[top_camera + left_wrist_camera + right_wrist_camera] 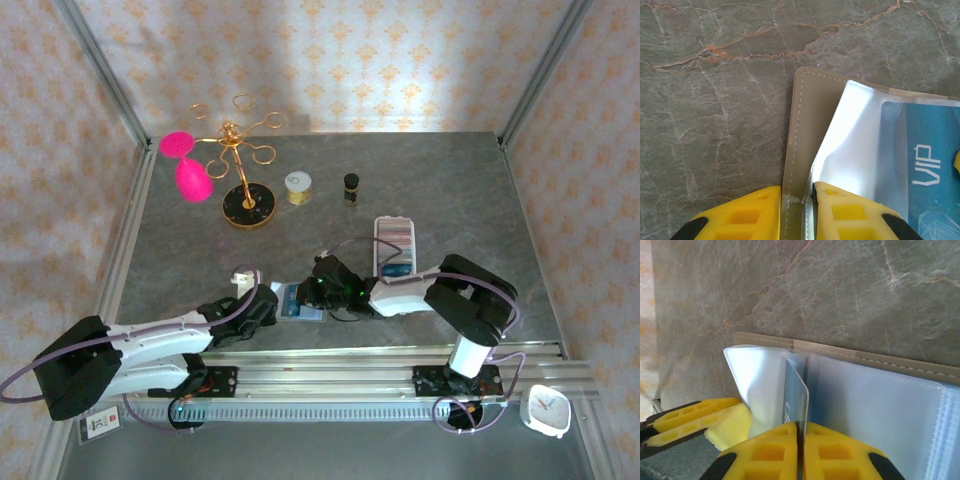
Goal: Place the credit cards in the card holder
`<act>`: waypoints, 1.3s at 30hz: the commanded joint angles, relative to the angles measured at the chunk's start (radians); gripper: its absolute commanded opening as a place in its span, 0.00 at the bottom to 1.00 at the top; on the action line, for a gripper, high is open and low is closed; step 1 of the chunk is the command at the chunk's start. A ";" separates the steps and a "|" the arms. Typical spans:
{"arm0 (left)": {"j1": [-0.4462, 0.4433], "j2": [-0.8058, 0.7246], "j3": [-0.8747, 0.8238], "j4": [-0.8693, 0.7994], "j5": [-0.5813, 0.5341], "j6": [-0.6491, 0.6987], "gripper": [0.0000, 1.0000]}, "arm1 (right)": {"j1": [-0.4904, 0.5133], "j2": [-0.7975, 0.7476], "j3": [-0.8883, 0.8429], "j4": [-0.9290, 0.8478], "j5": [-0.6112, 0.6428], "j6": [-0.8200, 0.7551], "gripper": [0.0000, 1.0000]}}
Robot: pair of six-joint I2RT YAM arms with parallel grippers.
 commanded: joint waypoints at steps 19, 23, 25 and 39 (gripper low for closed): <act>-0.008 0.039 -0.061 0.152 0.187 -0.009 0.20 | 0.032 -0.006 0.075 -0.303 0.139 -0.111 0.12; -0.015 0.023 -0.080 0.190 0.219 -0.023 0.20 | 0.033 0.008 0.094 -0.289 0.130 -0.114 0.12; -0.016 0.018 -0.088 0.213 0.239 -0.030 0.21 | 0.033 0.016 0.105 -0.276 0.118 -0.110 0.12; -0.020 -0.057 -0.060 0.082 0.154 -0.038 0.30 | 0.032 0.015 0.079 -0.204 0.134 -0.038 0.14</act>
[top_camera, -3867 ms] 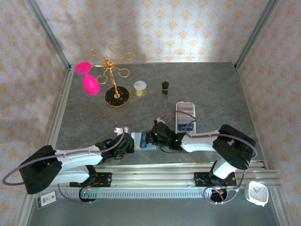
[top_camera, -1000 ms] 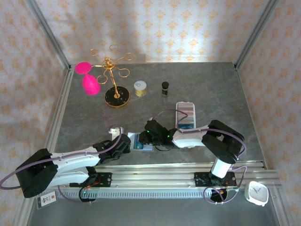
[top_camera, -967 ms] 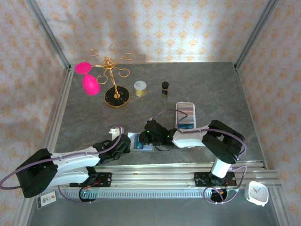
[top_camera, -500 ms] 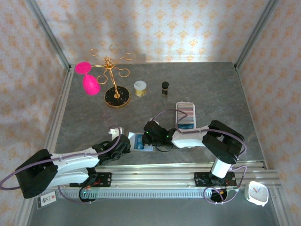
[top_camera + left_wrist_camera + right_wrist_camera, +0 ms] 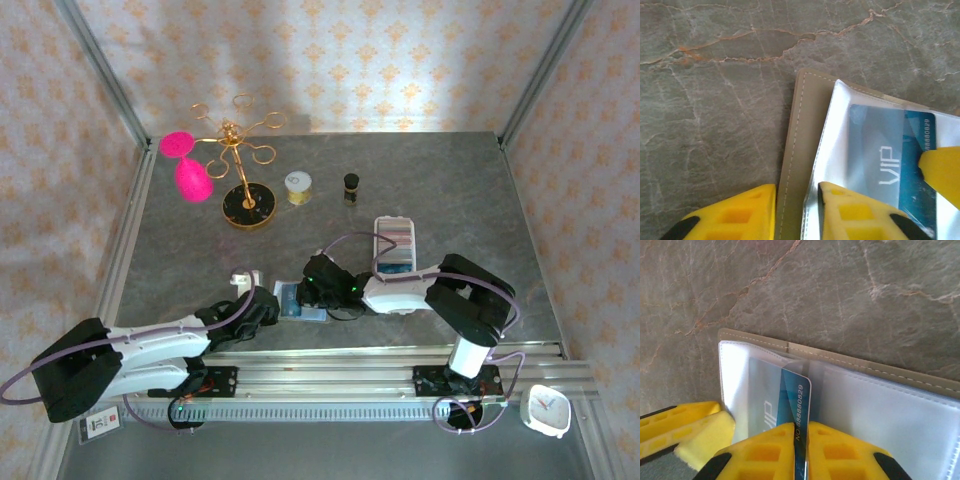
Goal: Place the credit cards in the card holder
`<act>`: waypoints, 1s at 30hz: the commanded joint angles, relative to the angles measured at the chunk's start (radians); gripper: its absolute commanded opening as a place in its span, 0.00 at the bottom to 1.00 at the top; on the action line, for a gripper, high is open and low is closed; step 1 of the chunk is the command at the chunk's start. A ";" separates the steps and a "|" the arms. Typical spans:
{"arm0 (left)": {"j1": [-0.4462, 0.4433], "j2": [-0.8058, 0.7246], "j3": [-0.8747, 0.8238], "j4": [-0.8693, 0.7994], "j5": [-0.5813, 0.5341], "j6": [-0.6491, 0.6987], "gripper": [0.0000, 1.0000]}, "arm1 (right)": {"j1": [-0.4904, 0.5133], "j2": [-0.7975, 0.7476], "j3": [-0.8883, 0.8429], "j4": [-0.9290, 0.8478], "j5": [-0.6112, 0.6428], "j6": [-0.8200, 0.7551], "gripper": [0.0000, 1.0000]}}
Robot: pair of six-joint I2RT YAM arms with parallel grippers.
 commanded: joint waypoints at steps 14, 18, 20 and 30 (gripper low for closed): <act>-0.019 -0.087 -0.053 -0.086 0.070 -0.066 0.17 | 0.007 0.025 -0.033 -0.007 0.011 0.004 0.09; -0.019 -0.038 -0.055 -0.048 0.076 -0.065 0.10 | 0.016 0.025 -0.034 0.015 -0.009 0.010 0.04; -0.018 -0.016 -0.051 -0.035 0.086 -0.060 0.10 | 0.024 0.028 -0.027 0.019 -0.009 0.015 0.05; -0.019 -0.056 -0.055 -0.038 0.079 -0.062 0.17 | 0.037 0.047 -0.009 0.062 -0.037 0.032 0.08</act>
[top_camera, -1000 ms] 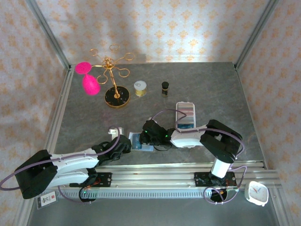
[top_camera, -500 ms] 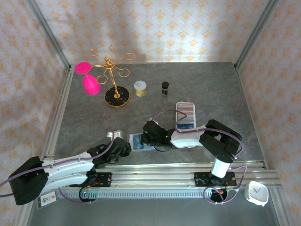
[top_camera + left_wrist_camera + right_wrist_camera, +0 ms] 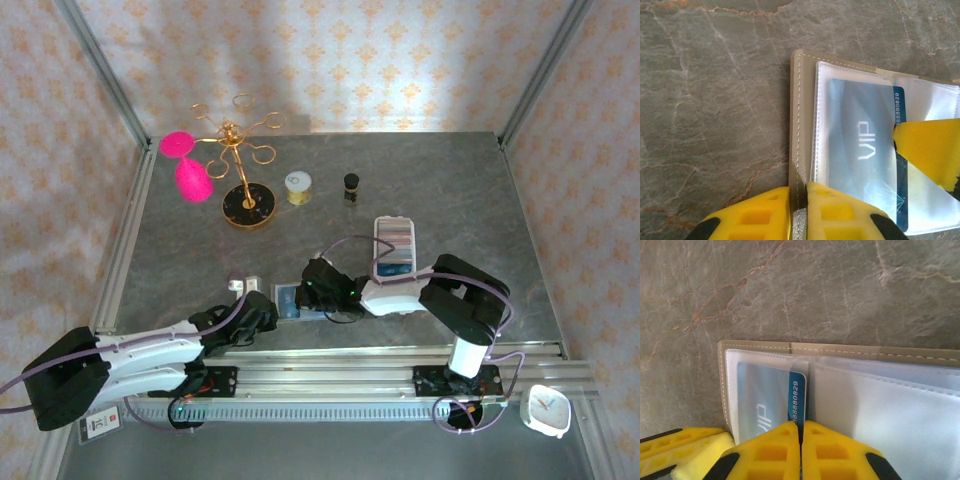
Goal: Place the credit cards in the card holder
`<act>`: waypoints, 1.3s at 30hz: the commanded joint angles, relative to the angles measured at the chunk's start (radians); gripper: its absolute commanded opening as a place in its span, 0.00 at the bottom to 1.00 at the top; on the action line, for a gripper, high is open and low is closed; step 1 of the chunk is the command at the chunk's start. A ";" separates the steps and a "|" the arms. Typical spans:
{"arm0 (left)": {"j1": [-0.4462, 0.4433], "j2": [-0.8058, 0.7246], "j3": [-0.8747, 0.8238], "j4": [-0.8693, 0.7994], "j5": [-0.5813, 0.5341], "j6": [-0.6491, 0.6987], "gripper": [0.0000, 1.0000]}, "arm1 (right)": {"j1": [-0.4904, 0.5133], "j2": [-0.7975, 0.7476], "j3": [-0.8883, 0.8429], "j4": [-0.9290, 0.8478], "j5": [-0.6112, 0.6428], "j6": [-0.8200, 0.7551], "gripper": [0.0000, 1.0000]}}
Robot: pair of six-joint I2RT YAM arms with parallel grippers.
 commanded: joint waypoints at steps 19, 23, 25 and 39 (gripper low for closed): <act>-0.004 0.004 -0.046 0.074 0.030 -0.009 0.35 | 0.029 0.029 0.019 0.031 -0.045 0.042 0.08; -0.004 0.043 -0.044 0.075 0.020 -0.007 0.31 | 0.031 0.034 0.031 0.027 -0.054 0.032 0.08; -0.004 0.065 -0.047 0.082 0.019 -0.004 0.28 | 0.031 0.027 0.028 0.024 -0.049 0.030 0.09; -0.005 0.169 -0.044 0.056 0.023 0.011 0.17 | 0.032 -0.156 0.012 -0.226 0.140 -0.035 0.26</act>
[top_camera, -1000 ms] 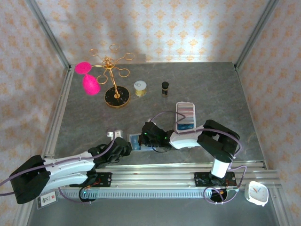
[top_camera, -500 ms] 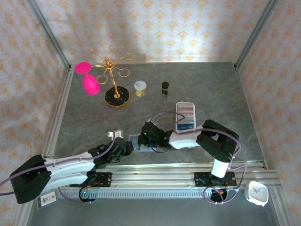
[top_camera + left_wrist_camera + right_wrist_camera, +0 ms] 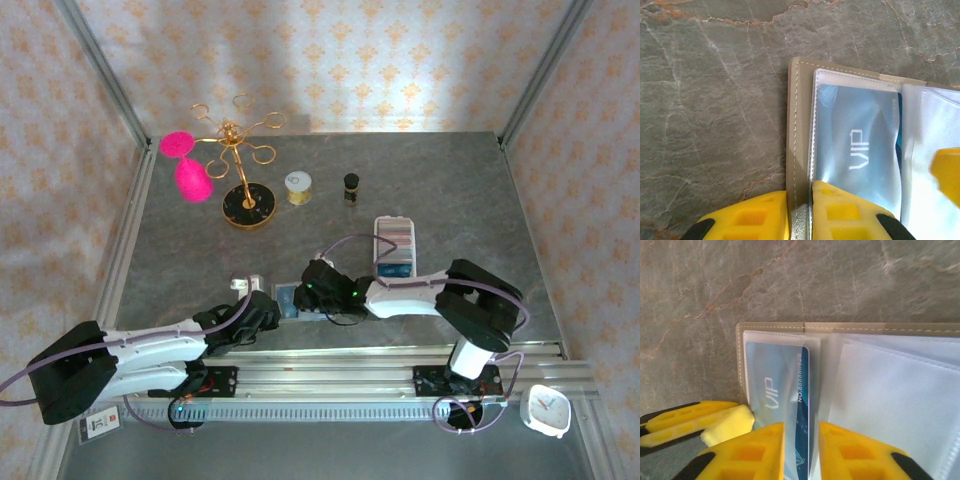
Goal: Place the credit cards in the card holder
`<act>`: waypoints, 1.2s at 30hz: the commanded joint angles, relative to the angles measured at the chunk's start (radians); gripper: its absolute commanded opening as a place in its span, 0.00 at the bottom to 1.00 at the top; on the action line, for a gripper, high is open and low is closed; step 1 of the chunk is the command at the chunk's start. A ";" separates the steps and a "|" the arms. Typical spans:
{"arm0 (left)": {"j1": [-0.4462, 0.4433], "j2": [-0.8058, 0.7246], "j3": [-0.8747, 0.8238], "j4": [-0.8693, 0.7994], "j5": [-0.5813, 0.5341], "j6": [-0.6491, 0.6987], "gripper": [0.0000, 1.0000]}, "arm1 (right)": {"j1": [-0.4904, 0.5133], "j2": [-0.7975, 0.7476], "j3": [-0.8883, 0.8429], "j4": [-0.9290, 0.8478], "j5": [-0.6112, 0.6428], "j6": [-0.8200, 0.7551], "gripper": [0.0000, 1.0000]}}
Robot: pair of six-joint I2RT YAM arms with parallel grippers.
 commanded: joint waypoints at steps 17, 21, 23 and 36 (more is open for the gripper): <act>0.002 0.110 -0.038 -0.011 0.056 0.015 0.16 | 0.003 -0.105 -0.112 -0.083 0.104 0.031 0.37; 0.002 0.108 -0.033 -0.020 0.056 0.017 0.16 | 0.003 -0.091 -0.126 -0.042 0.076 0.039 0.37; 0.002 0.104 -0.033 -0.023 0.056 0.017 0.16 | 0.004 -0.081 -0.126 -0.037 0.070 0.042 0.37; 0.002 0.083 -0.029 -0.037 0.057 0.017 0.16 | 0.004 -0.069 -0.140 0.022 0.033 0.067 0.39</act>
